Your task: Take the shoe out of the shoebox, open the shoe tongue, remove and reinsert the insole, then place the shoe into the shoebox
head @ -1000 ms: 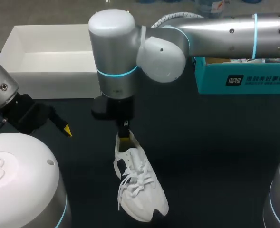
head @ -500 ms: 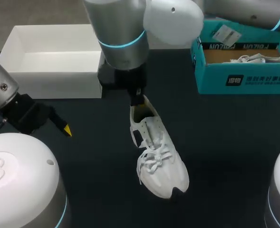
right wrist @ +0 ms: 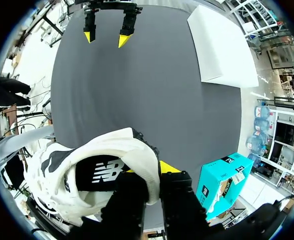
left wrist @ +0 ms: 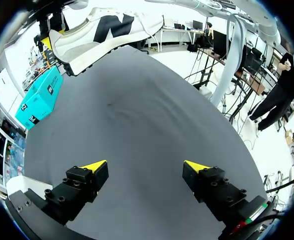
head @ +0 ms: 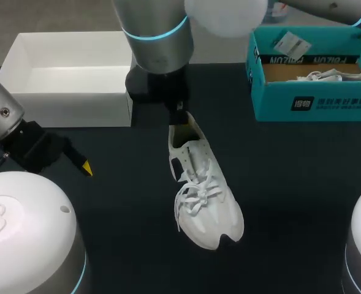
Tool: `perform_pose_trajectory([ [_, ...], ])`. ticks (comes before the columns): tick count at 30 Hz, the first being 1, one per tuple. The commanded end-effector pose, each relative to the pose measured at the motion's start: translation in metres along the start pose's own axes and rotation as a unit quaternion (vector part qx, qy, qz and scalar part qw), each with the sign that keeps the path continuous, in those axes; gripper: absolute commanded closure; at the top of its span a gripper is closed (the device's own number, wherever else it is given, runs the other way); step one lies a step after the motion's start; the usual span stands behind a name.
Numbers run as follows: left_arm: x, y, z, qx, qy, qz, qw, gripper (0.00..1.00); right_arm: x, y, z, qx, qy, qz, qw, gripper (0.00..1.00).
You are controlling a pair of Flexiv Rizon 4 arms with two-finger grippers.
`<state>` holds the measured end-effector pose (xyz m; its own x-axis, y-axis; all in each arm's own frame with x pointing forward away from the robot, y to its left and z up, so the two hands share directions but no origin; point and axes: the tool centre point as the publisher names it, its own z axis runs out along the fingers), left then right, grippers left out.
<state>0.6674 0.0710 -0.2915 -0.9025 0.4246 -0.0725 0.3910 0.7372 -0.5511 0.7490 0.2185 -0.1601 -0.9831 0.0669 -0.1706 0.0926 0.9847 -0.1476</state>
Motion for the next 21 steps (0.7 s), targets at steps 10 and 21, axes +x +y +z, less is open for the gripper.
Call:
perform_pose_trajectory([
  [10, -0.001, 0.001, 0.000, 0.000, 0.002, 0.000, 1.000, 0.00, -0.001, 0.000, -0.001, 0.000, 0.001, 0.000, 1.000, 1.00],
  [21, -0.001, 0.001, 0.000, 0.000, 0.002, 0.000, 1.000, 0.00, -0.095, -0.149, 0.007, 0.003, -0.056, 0.015, 0.998, 1.00],
])
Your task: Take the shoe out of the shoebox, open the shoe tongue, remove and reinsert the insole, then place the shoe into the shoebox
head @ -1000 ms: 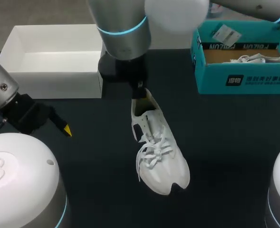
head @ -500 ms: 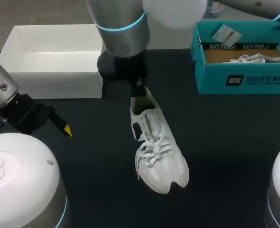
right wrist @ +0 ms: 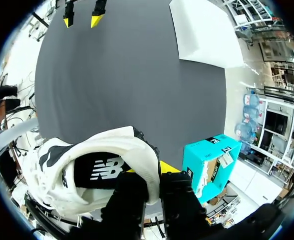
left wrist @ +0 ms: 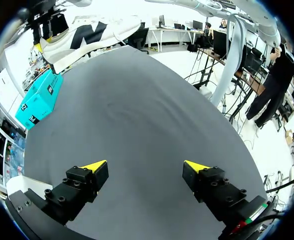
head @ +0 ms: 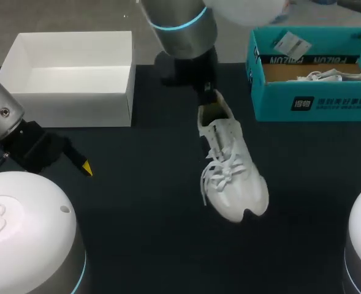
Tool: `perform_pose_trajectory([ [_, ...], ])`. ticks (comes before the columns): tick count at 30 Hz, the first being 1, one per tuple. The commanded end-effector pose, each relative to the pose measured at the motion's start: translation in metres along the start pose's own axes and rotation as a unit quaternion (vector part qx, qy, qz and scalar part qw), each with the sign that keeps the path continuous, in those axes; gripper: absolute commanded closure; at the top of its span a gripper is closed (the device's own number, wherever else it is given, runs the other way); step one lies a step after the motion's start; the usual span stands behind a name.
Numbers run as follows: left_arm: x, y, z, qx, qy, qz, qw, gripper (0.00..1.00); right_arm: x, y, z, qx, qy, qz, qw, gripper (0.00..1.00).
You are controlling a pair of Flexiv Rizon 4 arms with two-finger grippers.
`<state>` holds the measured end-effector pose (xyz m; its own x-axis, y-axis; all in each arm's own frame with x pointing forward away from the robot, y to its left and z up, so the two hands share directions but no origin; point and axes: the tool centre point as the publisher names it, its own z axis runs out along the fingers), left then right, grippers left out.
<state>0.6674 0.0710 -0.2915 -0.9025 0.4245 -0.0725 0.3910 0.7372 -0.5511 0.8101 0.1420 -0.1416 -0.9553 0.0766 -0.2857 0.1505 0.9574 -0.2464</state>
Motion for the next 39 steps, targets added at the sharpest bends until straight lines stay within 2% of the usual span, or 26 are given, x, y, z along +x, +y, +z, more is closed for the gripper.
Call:
perform_pose_trajectory([
  [1, -0.001, 0.001, 0.000, 0.000, 0.002, 0.000, 1.000, 0.00, -0.038, -0.086, 0.018, -0.052, 0.000, 0.001, 0.999, 1.00],
  [6, -0.001, 0.001, 0.000, 0.000, 0.002, 0.000, 1.000, 0.00, -0.084, -0.135, 0.048, -0.058, -0.018, 0.015, 0.998, 1.00],
  [7, -0.001, 0.001, 0.000, 0.000, 0.002, 0.000, 1.000, 0.00, -0.094, -0.145, 0.054, -0.070, -0.017, 0.015, 0.997, 1.00],
  [13, -0.001, 0.001, 0.000, 0.000, 0.002, 0.000, 1.000, 0.00, -0.151, -0.186, 0.084, -0.078, -0.004, 0.001, 0.997, 1.00],
  [19, -0.001, 0.001, 0.000, 0.000, 0.002, 0.000, 1.000, 0.00, -0.189, -0.217, 0.104, -0.068, -0.020, -0.008, 0.997, 1.00],
  [23, -0.001, 0.001, 0.000, 0.000, 0.002, 0.000, 1.000, 0.00, -0.205, -0.229, 0.107, -0.046, -0.013, -0.012, 0.999, 1.00],
  [39, -0.001, 0.001, 0.000, 0.000, 0.002, 0.000, 1.000, 0.00, -0.205, -0.229, 0.107, -0.046, -0.013, -0.012, 0.999, 1.00],
])
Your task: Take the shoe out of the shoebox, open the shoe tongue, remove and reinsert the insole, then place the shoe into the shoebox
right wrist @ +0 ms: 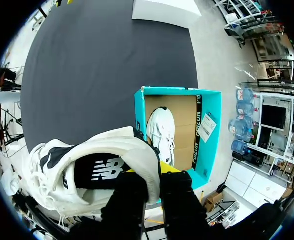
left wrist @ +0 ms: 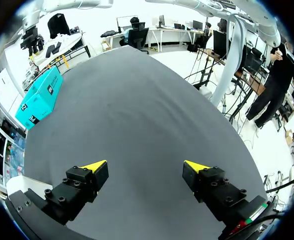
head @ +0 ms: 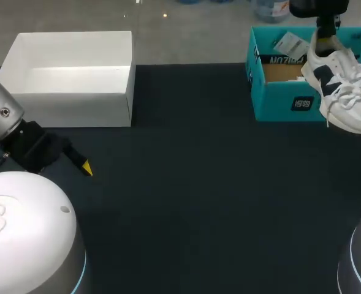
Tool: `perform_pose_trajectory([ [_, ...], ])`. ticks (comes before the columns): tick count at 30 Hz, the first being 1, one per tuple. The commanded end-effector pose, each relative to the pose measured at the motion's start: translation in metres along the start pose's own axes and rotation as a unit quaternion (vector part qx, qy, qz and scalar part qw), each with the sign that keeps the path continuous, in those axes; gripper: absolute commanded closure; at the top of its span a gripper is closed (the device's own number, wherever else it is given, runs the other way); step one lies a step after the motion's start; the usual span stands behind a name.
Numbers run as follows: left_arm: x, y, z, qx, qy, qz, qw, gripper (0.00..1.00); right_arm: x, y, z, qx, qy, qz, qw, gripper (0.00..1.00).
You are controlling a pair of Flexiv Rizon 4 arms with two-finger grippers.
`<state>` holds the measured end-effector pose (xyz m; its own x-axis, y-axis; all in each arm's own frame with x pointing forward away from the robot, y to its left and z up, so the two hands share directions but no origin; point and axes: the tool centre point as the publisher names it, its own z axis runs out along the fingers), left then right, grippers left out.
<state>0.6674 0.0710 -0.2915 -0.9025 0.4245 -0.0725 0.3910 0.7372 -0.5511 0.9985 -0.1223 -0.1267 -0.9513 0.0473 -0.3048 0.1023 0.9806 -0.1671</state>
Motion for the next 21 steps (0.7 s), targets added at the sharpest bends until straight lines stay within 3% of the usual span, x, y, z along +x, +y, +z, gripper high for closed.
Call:
perform_pose_trajectory([
  [1, -0.001, 0.001, 0.000, 0.000, 0.002, 0.000, 1.000, 0.00, 0.000, -0.001, -0.001, 0.000, 0.000, 0.000, 1.000, 1.00],
  [10, -0.001, 0.001, 0.000, 0.000, 0.002, 0.000, 1.000, 0.00, 0.000, -0.001, -0.001, 0.000, 0.000, 0.000, 1.000, 1.00],
  [14, -0.001, 0.001, 0.000, 0.000, 0.002, 0.000, 1.000, 0.00, -0.032, -0.011, 0.003, 0.002, -0.011, -0.026, 1.000, 1.00],
  [21, -0.001, 0.001, 0.000, 0.000, 0.002, 0.000, 1.000, 0.00, -0.096, -0.049, 0.026, 0.007, -0.023, -0.033, 0.999, 1.00],
])
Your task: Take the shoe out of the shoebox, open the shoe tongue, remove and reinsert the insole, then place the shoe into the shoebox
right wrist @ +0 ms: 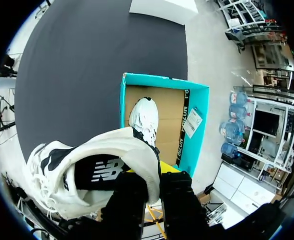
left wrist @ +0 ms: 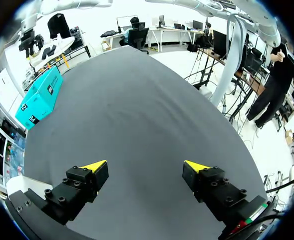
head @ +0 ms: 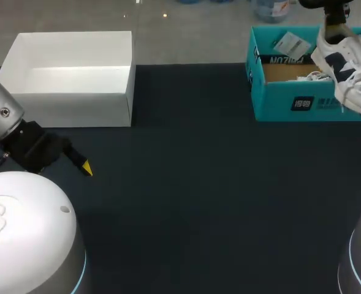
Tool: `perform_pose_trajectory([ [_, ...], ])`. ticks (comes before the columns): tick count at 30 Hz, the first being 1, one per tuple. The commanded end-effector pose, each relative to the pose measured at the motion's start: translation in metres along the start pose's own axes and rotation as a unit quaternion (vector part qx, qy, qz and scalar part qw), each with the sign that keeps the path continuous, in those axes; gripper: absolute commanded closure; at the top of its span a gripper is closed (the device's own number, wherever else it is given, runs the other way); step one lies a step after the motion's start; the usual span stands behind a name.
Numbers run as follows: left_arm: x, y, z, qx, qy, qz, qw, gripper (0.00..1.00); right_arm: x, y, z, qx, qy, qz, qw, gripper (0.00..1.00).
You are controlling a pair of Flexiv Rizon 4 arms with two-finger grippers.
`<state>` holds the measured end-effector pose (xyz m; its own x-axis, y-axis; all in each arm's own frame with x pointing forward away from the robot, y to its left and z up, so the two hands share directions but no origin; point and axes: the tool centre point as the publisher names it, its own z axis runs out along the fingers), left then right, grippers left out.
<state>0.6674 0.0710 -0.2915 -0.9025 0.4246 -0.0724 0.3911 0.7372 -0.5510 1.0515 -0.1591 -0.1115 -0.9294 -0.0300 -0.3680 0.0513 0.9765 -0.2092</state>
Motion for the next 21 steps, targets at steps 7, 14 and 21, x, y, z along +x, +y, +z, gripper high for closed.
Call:
perform_pose_trajectory([
  [7, -0.001, 0.001, 0.000, 0.000, 0.001, 0.000, 1.000, 0.00, -0.084, -0.051, 0.056, 0.013, 0.025, 0.005, 1.000, 1.00],
  [14, -0.001, 0.001, 0.000, 0.000, 0.001, 0.000, 1.000, 0.00, -0.127, -0.081, 0.078, 0.030, 0.021, 0.028, 0.999, 1.00],
  [21, -0.001, 0.001, 0.000, 0.000, 0.001, 0.000, 1.000, 0.00, -0.139, -0.090, 0.083, 0.044, 0.034, 0.041, 0.998, 1.00],
])
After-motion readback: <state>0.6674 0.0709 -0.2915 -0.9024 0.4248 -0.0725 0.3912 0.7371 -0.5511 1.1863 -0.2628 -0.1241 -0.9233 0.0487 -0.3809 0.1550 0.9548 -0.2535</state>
